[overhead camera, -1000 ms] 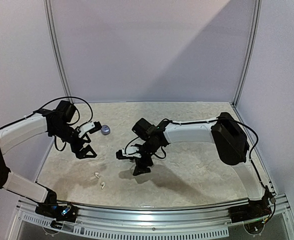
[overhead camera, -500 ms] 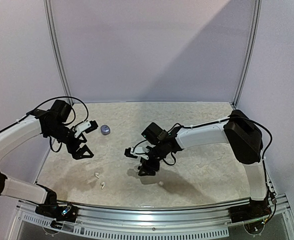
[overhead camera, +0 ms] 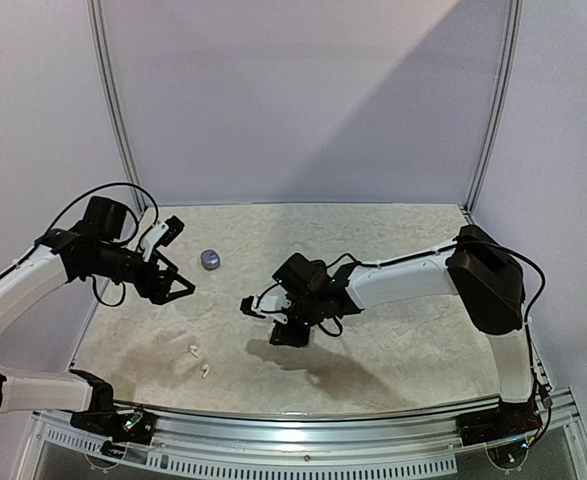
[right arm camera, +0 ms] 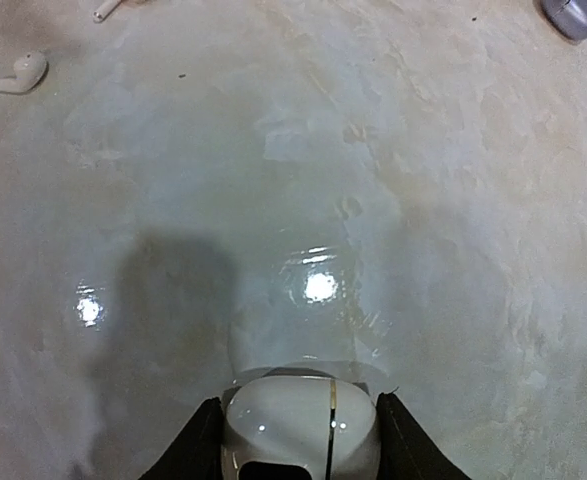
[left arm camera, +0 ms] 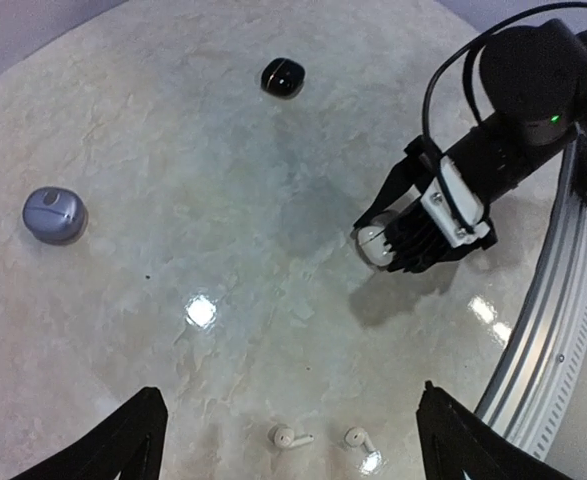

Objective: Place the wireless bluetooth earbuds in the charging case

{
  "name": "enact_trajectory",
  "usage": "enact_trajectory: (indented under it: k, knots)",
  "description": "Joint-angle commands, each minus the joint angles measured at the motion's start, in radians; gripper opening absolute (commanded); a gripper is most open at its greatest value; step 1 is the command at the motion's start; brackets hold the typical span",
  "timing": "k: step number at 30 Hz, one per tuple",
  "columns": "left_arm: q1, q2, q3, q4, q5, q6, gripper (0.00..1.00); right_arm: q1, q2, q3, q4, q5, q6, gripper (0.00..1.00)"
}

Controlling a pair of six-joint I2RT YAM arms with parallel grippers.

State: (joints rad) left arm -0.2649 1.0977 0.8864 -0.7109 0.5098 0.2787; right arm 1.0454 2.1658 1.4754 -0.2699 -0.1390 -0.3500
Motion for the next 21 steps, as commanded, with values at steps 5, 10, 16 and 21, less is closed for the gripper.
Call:
enact_trajectory:
  k: [5,10,16,21]
  knots:
    - [-0.005,-0.14,-0.144,0.322,0.331,-0.227,0.81,0.105,-0.242,-0.013,0.244,0.261,-0.094,0.29]
    - [-0.025,-0.179,-0.189,0.499,0.462,-0.37,0.87,0.215,-0.279,0.019,0.392,0.399,-0.325,0.31]
    - [-0.034,-0.224,-0.206,0.569,0.509,-0.434,0.83,0.282,-0.212,0.125,0.402,0.493,-0.475,0.28]
    - [-0.041,-0.252,-0.23,0.592,0.561,-0.419,0.62,0.297,-0.175,0.196,0.41,0.512,-0.506,0.27]
